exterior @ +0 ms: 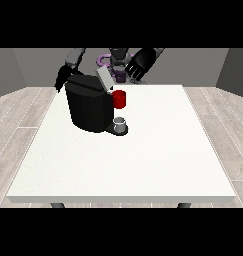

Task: Insert the coffee pod into the coffee machine and close the lid

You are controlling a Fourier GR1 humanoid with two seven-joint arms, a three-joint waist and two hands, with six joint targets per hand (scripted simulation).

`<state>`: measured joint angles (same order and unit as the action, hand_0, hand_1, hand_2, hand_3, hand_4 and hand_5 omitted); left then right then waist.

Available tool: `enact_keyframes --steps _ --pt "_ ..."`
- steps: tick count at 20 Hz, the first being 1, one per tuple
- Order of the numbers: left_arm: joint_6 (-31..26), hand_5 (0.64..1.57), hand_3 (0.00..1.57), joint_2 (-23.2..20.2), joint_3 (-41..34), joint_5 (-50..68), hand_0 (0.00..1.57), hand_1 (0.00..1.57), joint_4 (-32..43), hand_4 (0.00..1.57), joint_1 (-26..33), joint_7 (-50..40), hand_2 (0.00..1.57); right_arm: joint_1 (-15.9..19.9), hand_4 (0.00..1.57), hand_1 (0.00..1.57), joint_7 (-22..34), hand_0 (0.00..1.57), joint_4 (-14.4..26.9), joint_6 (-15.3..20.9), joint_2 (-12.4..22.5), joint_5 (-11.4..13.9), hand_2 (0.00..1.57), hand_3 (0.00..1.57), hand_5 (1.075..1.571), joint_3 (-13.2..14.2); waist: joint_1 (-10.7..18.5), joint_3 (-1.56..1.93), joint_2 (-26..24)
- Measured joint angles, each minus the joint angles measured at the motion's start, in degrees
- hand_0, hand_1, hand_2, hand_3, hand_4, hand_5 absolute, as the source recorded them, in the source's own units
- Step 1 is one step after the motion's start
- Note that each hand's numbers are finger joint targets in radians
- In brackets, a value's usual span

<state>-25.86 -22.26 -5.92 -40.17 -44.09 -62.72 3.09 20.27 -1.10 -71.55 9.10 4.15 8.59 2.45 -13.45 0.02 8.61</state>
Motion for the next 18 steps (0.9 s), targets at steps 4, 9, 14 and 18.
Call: enact_keyframes --steps 4,9,14,18 --pt "-0.02 1.571 1.24 -0.41 -0.43 -0.36 1.22 1.22 0.72 0.48 -3.50 -1.39 1.29 2.34 0.00 0.00 0.79 0.00 -0.01 0.90 -0.40 0.14 0.00 0.00 1.571 0.28 -0.75 0.01 2.30" --pt "0.28 1.571 1.24 -1.80 -0.96 -0.85 1.26 1.26 1.92 0.49 -5.97 -1.00 1.30 3.26 0.10 0.00 -0.29 0.00 -0.17 1.59 -0.53 0.72 0.00 0.00 1.571 0.12 -2.04 0.00 5.10" --pt "0.46 1.571 1.22 -2.03 -1.25 -1.22 1.19 1.19 3.10 0.46 -8.03 -1.59 1.26 4.08 0.16 0.00 -1.03 0.00 0.40 1.28 -0.16 0.71 0.00 0.00 1.571 0.32 -2.92 0.00 7.07" --pt "1.36 1.571 1.24 -2.97 -1.42 -1.76 1.25 1.25 3.98 0.45 -8.26 -0.33 1.29 5.06 0.13 0.00 -0.80 0.00 -0.16 0.43 0.95 0.31 0.00 0.00 1.571 0.84 -3.69 0.02 8.53"
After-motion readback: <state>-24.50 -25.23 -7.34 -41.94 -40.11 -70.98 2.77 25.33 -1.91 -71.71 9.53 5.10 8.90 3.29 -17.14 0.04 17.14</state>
